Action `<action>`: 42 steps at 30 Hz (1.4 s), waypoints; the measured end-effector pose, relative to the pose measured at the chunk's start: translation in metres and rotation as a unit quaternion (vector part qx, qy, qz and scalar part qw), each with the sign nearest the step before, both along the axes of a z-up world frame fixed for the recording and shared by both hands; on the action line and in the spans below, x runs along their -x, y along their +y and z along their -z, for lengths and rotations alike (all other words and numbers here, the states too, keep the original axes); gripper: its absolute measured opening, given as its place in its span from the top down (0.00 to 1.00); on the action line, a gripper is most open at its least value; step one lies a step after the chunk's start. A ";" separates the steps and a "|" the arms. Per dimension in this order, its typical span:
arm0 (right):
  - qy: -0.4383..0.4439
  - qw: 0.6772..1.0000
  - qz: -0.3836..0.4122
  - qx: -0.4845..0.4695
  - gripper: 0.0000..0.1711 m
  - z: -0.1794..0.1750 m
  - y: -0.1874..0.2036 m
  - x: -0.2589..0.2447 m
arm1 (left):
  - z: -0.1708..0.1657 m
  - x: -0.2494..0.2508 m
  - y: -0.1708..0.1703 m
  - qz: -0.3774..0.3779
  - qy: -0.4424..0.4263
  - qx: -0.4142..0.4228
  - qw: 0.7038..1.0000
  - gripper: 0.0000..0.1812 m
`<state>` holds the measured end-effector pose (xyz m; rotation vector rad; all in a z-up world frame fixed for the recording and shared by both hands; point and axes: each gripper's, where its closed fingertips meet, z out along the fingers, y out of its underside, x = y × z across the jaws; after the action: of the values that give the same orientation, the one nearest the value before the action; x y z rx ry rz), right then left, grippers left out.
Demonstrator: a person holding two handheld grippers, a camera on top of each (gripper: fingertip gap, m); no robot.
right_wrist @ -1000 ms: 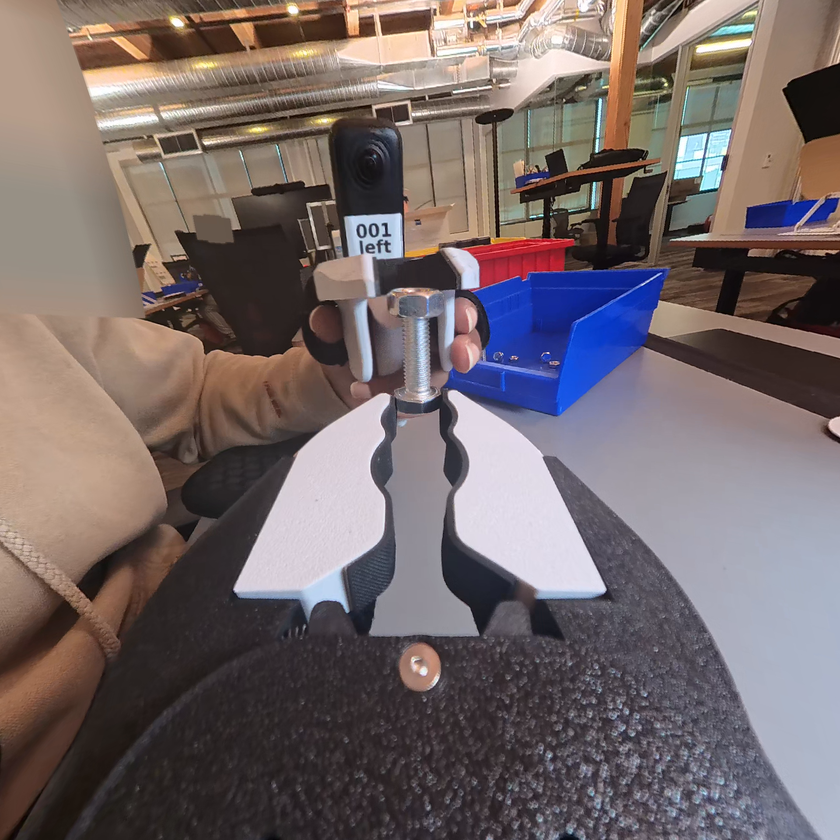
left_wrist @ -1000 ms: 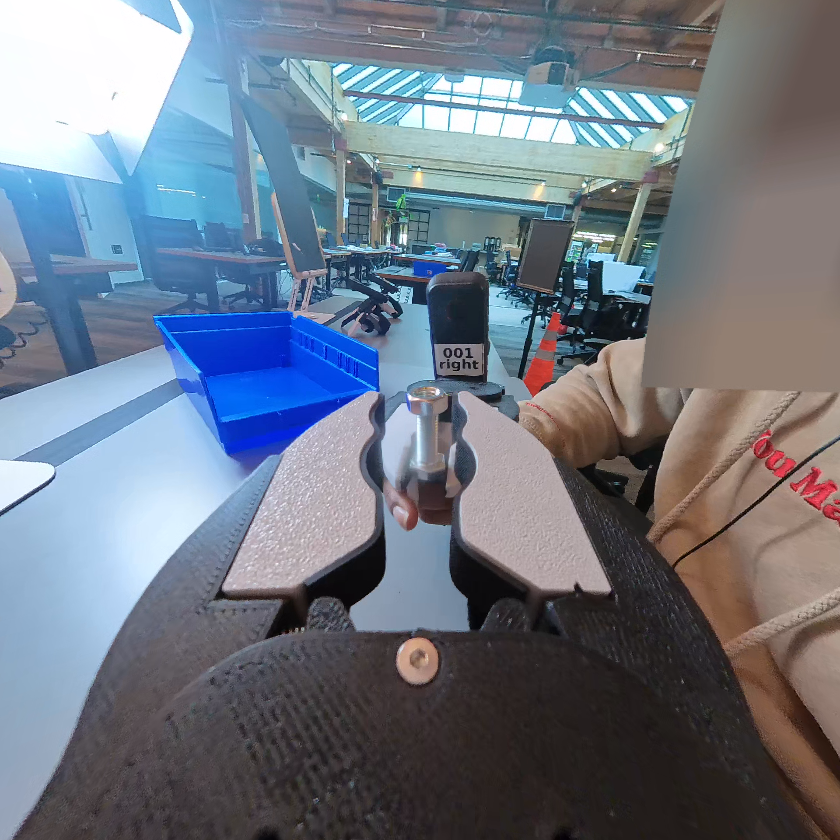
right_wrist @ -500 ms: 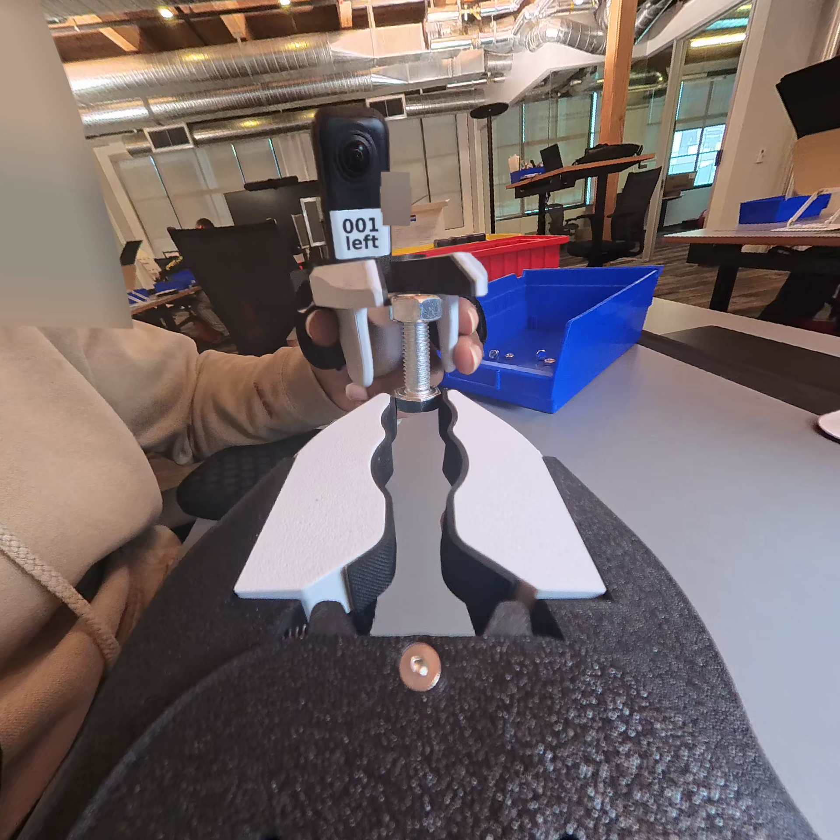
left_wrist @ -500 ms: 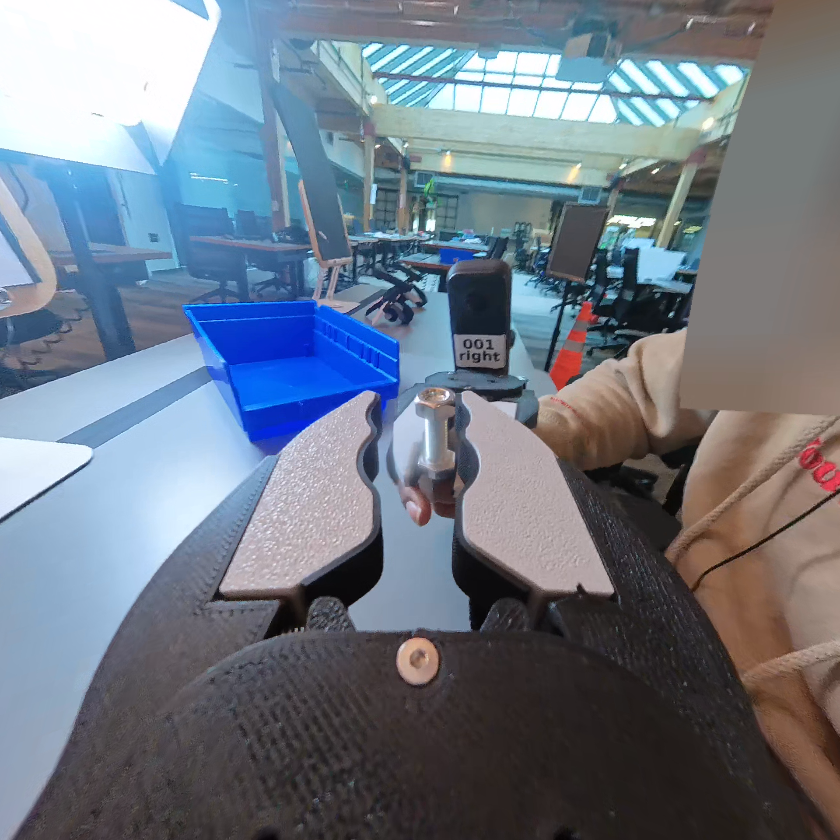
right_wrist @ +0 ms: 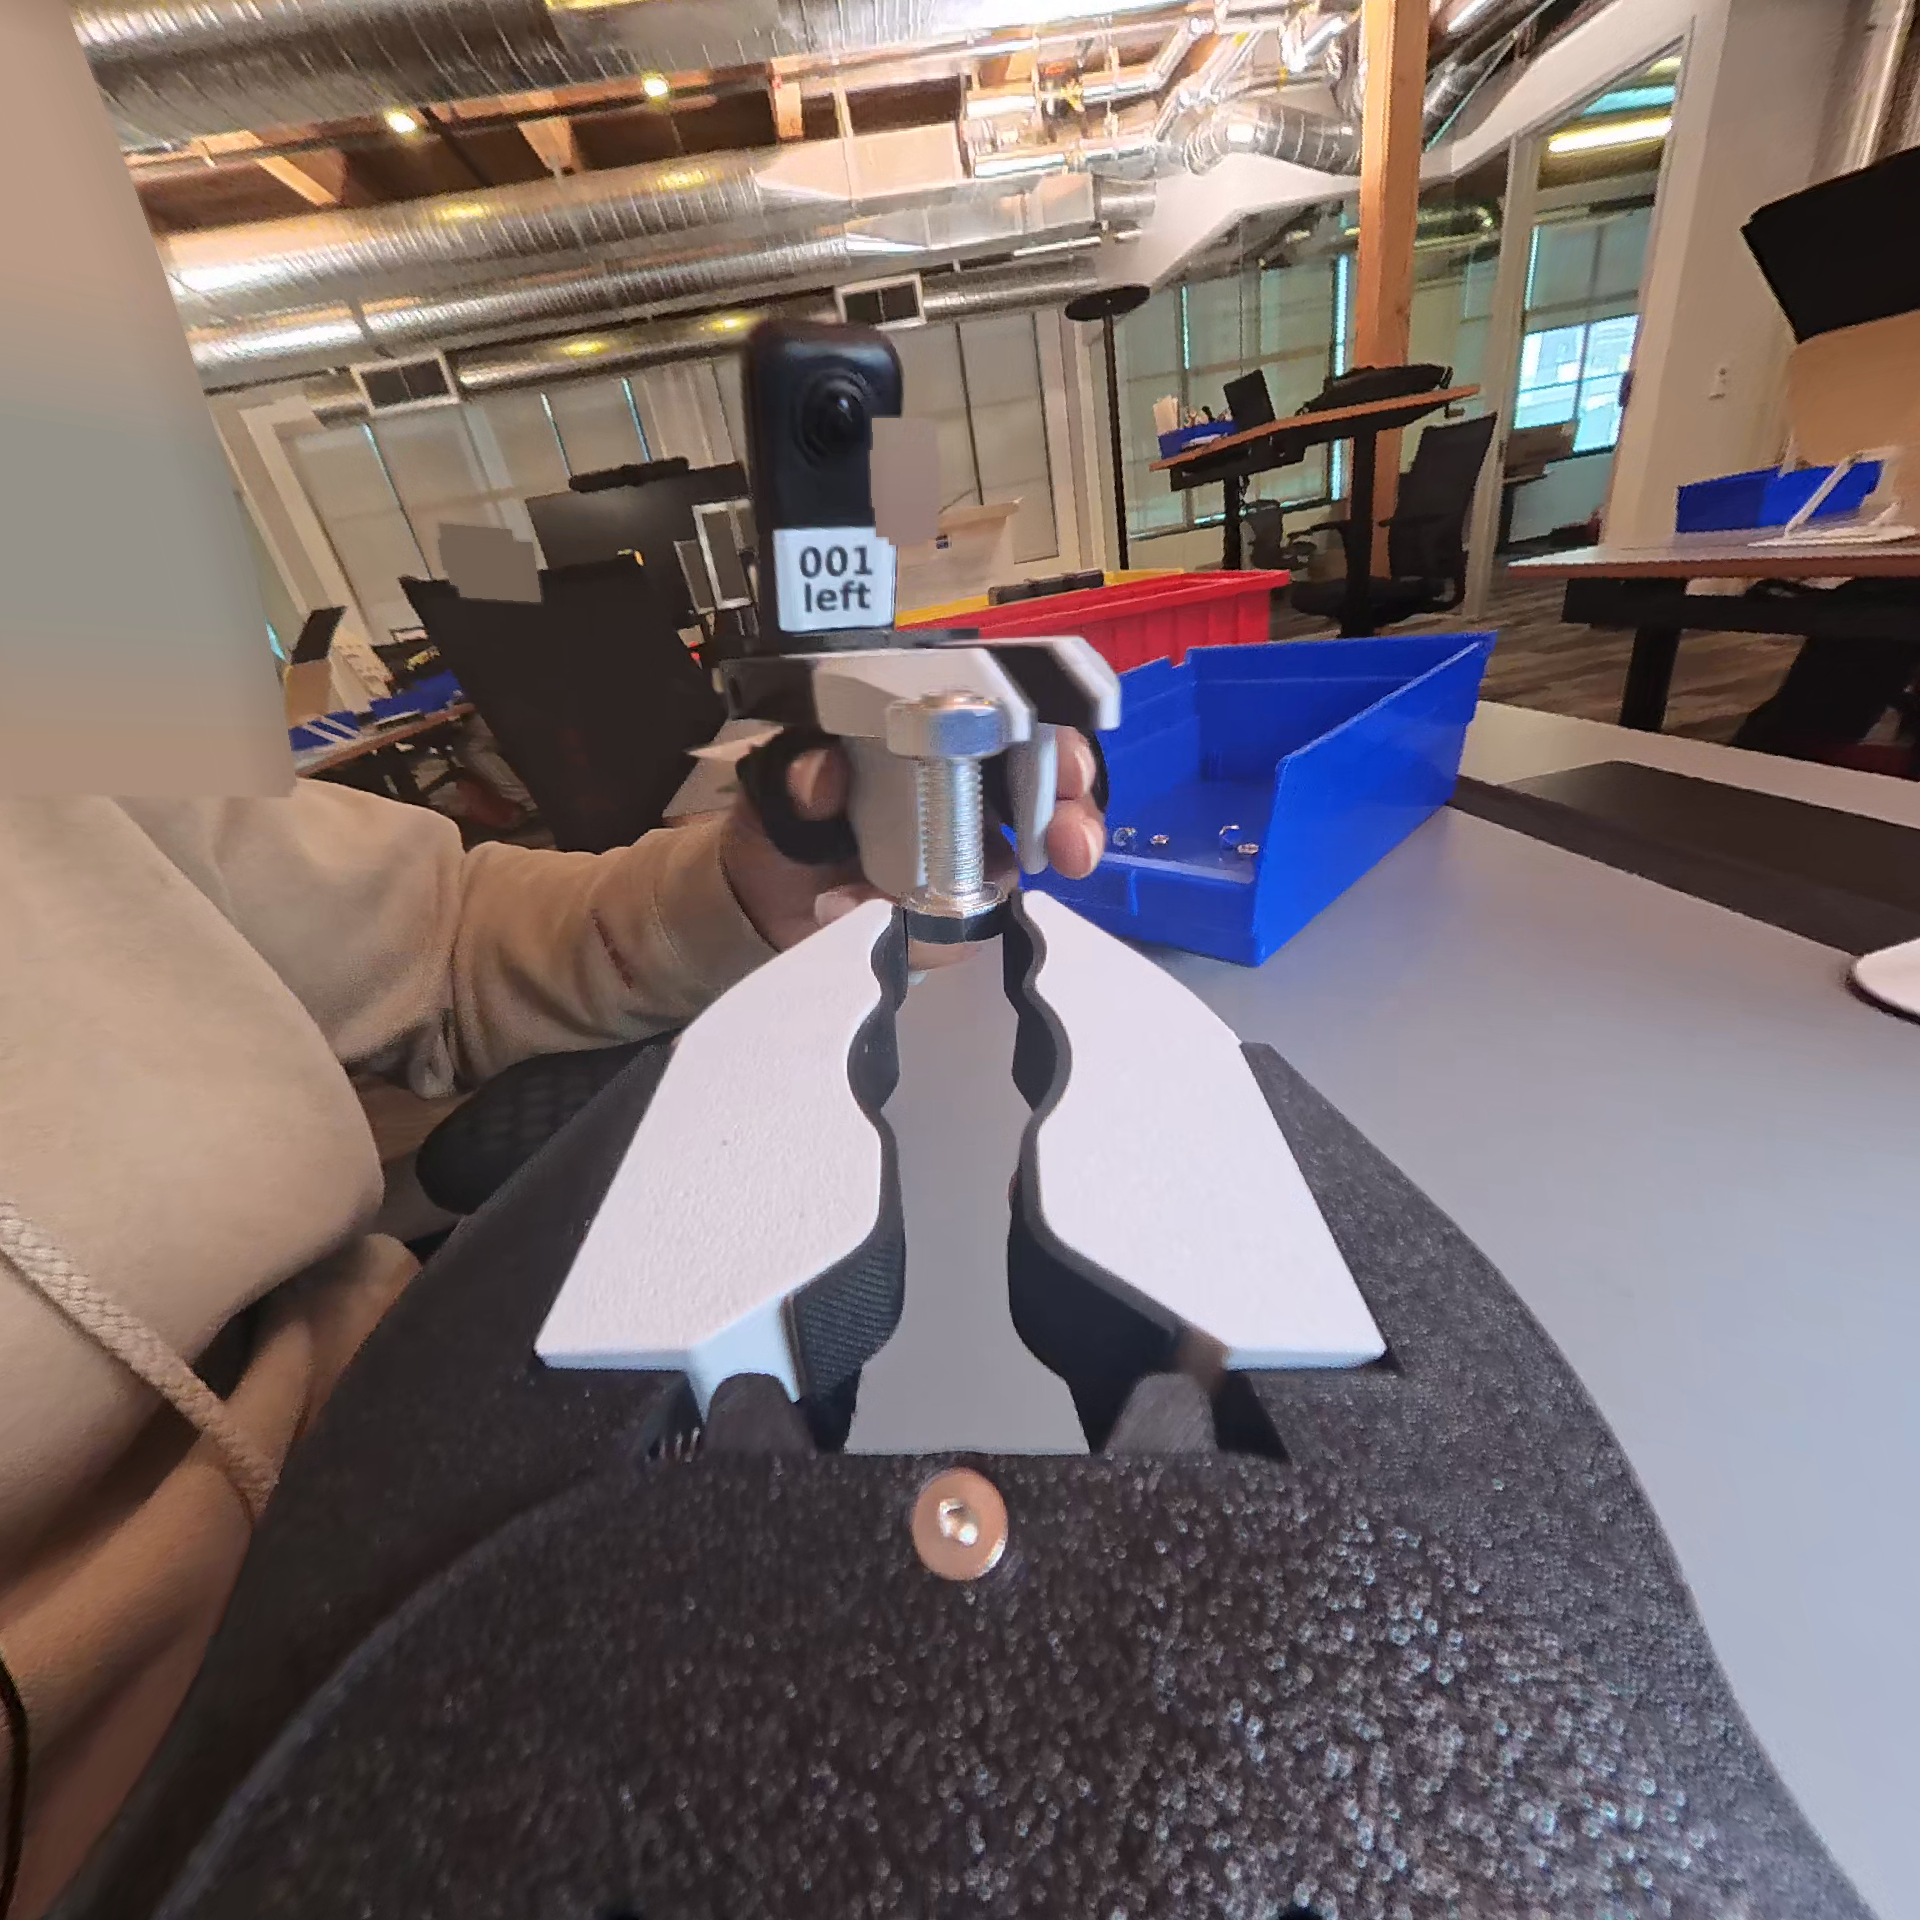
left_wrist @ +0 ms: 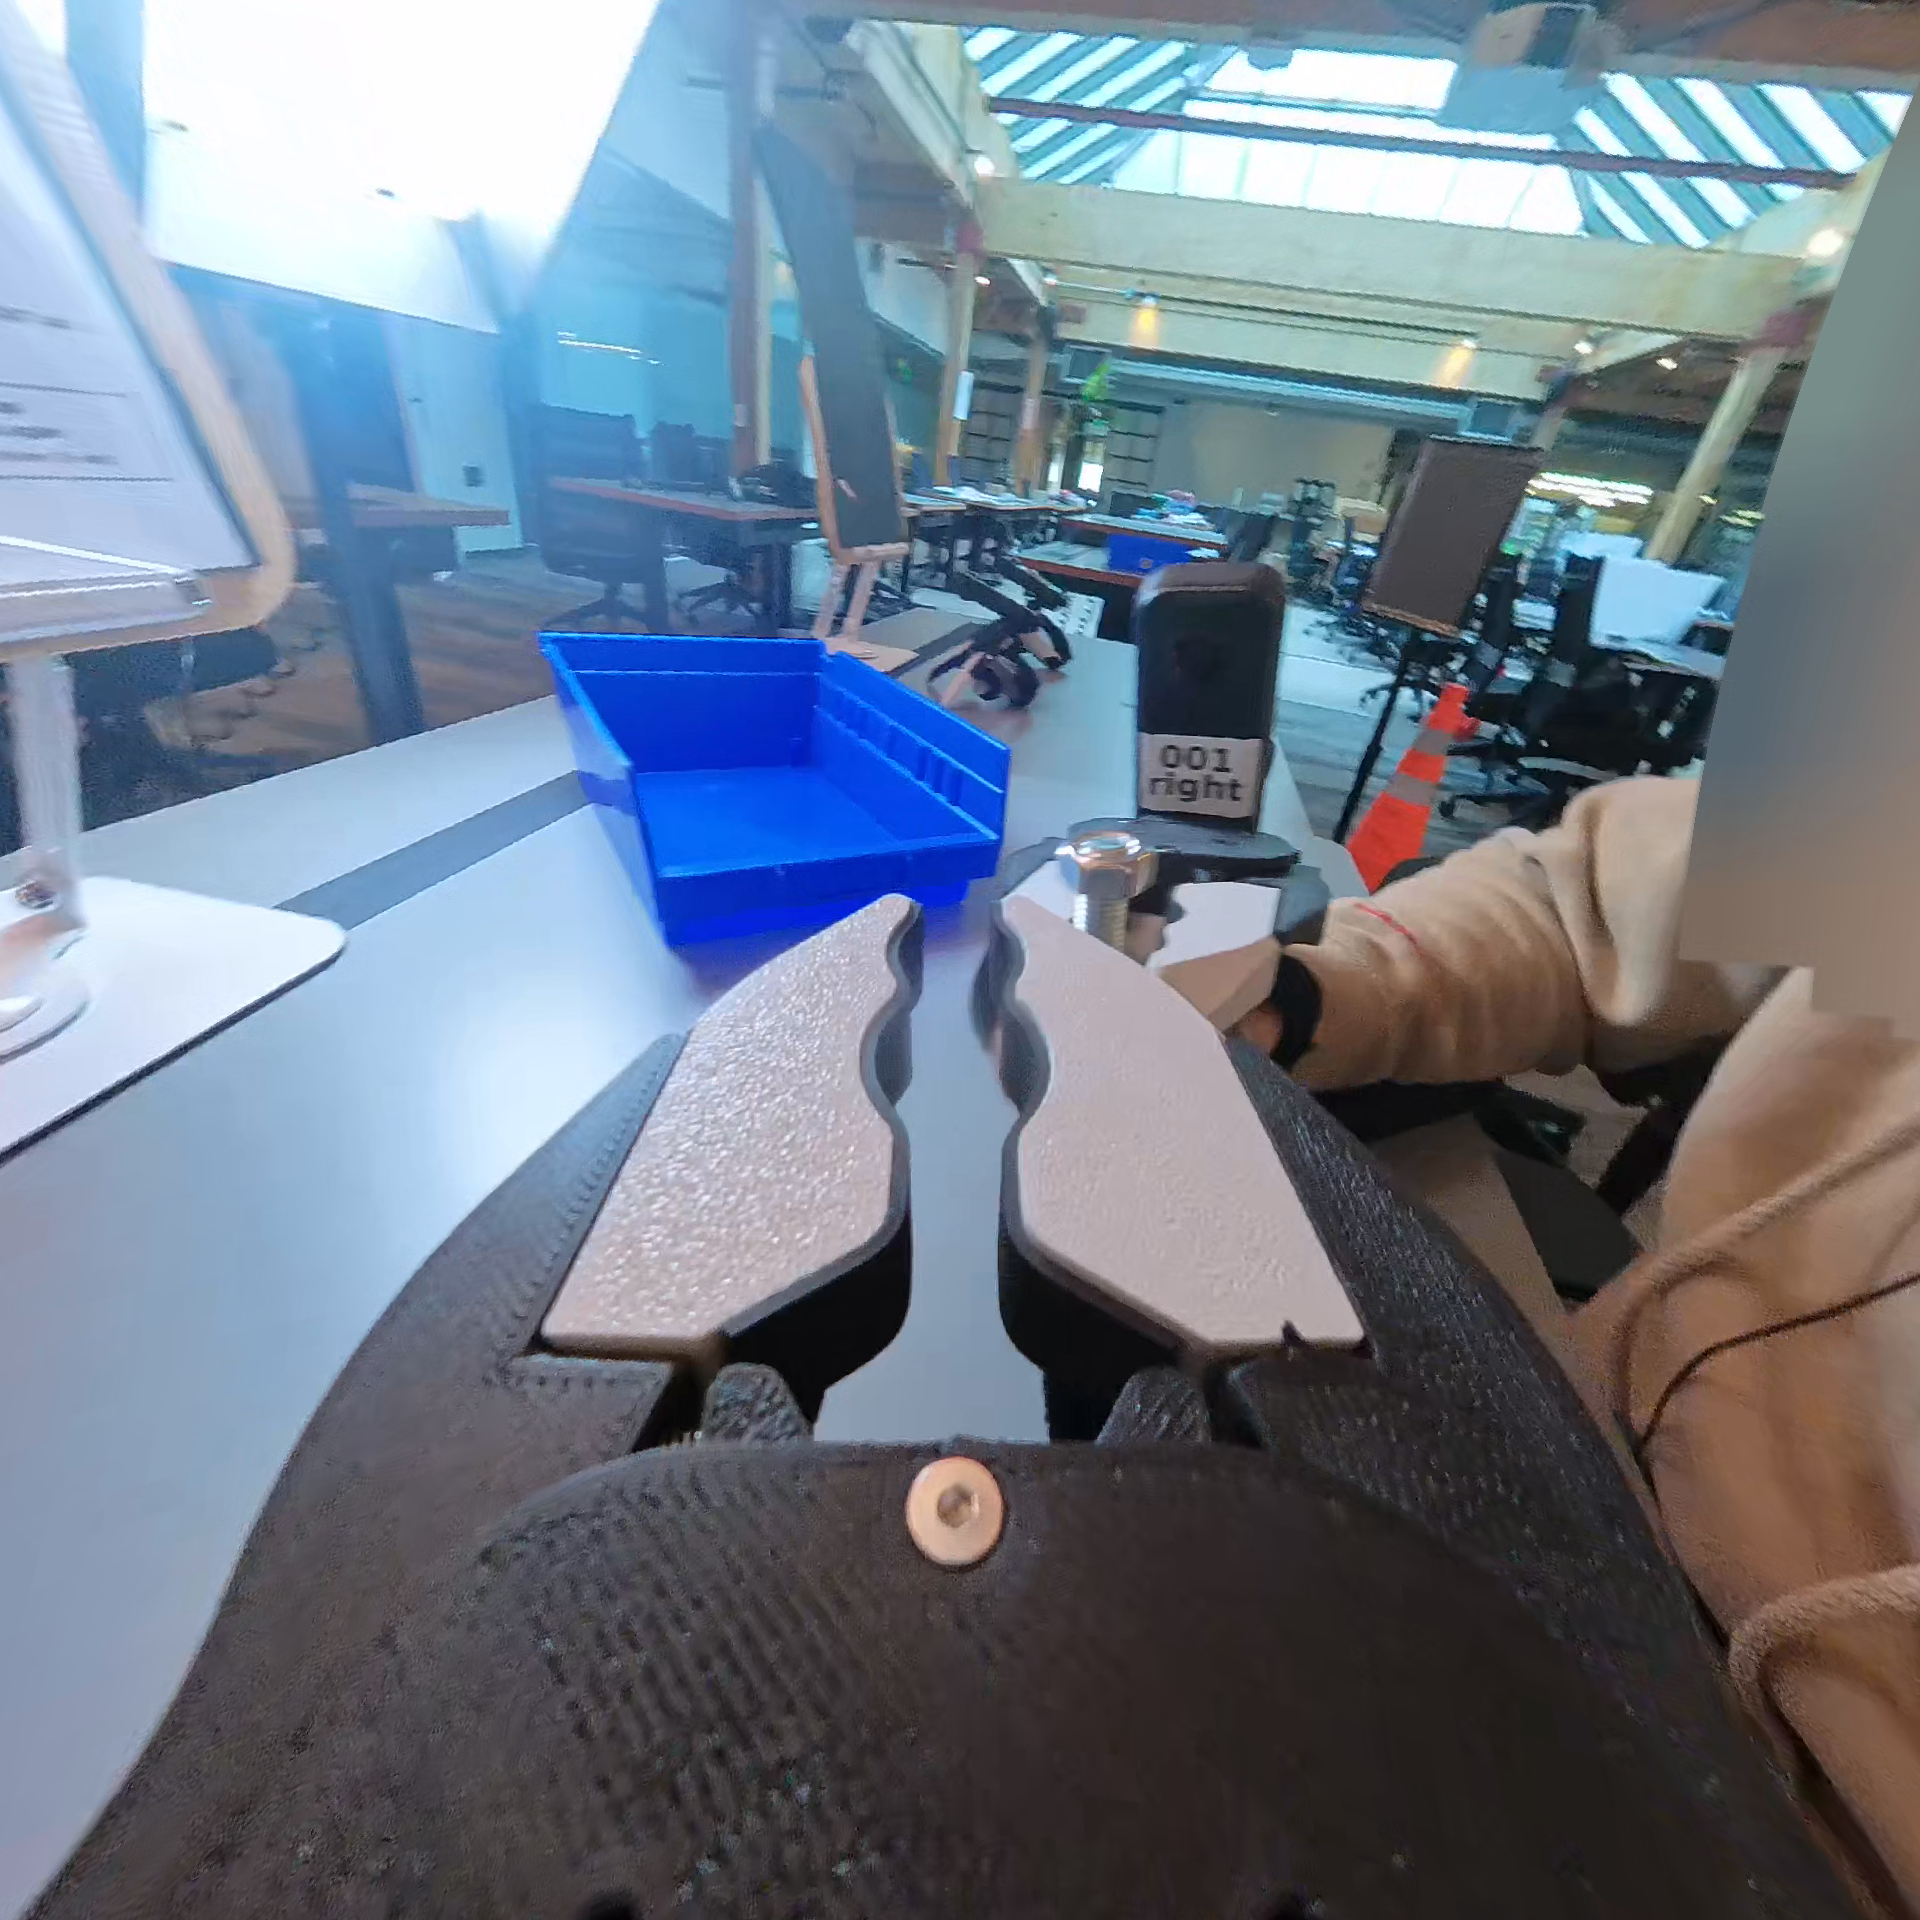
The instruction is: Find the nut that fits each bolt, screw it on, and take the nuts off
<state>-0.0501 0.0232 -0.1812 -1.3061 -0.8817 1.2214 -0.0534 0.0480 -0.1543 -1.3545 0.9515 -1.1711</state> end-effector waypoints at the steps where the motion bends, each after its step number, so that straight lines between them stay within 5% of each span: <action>1: 0.000 1.000 0.004 -0.005 0.90 -0.001 0.001 -0.001 | 0.001 0.004 0.006 -0.007 -0.003 0.010 1.000 0.93; 8: -0.017 1.000 0.004 -0.004 0.90 0.006 0.000 0.005 | -0.006 -0.009 -0.018 0.050 -0.018 0.001 0.999 0.80; 11: -0.012 1.000 0.008 0.001 0.89 0.005 0.002 0.003 | 0.001 -0.008 -0.012 0.028 0.006 -0.005 1.000 0.83; 12: -0.003 1.000 0.004 0.003 0.90 0.002 0.002 0.000 | 0.003 -0.002 -0.001 0.002 0.012 0.005 1.000 0.94; 15: -0.004 1.000 0.012 -0.003 0.90 0.000 0.004 -0.002 | 0.005 0.006 0.012 -0.014 0.006 0.025 1.000 0.91; 21: -0.017 1.000 0.007 0.000 0.89 0.006 0.002 0.004 | 0.001 -0.013 -0.019 0.049 0.003 -0.004 0.999 0.79; 24: -0.010 1.000 0.015 0.008 0.89 0.005 0.007 0.000 | 0.007 -0.009 -0.009 0.023 0.022 0.001 0.999 0.85; 25: -0.002 1.000 0.012 0.010 0.90 0.003 0.008 -0.003 | 0.010 -0.004 0.001 0.003 0.026 0.017 1.000 0.95; 33: -0.011 1.000 0.012 0.006 0.89 0.005 0.006 0.002 | 0.003 -0.010 -0.013 0.043 -0.002 0.015 0.999 0.82; 36: -0.007 1.000 0.013 0.007 0.90 0.004 0.005 0.001 | 0.007 -0.012 -0.011 0.032 0.020 0.004 0.999 0.82; 38: 0.016 1.000 0.009 0.012 0.90 -0.003 0.006 -0.004 | 0.015 -0.002 0.009 -0.016 0.037 0.017 0.999 0.94; 42: 0.015 1.000 0.016 0.008 0.90 -0.004 0.008 -0.006 | 0.013 0.001 0.011 -0.002 0.016 0.040 0.999 0.88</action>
<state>-0.0438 0.0312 -0.1774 -1.3063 -0.8290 1.2214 -0.0541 0.0588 -0.1673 -1.4415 0.9324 -1.1996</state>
